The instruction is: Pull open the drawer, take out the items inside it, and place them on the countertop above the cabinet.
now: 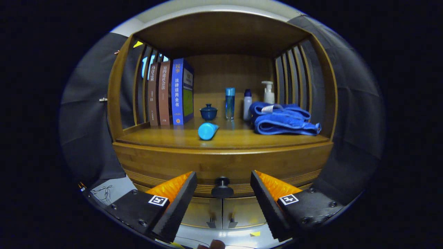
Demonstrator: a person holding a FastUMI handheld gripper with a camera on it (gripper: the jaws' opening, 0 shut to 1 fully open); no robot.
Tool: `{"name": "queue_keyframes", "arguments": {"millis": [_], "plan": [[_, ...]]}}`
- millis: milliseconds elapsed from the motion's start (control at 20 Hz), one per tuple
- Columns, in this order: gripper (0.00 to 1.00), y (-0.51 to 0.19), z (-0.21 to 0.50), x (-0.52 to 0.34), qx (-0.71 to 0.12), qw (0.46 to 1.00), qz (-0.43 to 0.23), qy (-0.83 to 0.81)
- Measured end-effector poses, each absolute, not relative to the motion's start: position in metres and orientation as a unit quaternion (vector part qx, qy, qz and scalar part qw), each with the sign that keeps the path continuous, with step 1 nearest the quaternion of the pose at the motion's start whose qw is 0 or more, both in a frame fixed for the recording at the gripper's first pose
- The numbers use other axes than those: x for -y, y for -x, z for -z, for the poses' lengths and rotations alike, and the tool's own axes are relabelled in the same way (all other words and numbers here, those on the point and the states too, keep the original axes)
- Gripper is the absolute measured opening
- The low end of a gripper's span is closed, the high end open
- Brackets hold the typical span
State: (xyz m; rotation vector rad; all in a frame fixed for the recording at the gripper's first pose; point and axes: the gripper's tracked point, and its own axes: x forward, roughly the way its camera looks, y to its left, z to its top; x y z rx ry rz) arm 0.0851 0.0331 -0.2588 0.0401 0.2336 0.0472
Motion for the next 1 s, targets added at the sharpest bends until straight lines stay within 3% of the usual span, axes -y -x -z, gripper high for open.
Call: {"name": "queue_keyframes", "arguments": {"millis": [500, 1000], "plan": [[0.99, -0.051, 0.095, -0.011, -0.043, 0.999, 0.001, 0.000], [0.98, -0.024, -0.024, 0.010, 0.001, 1.000, 0.016, 0.024]]}}
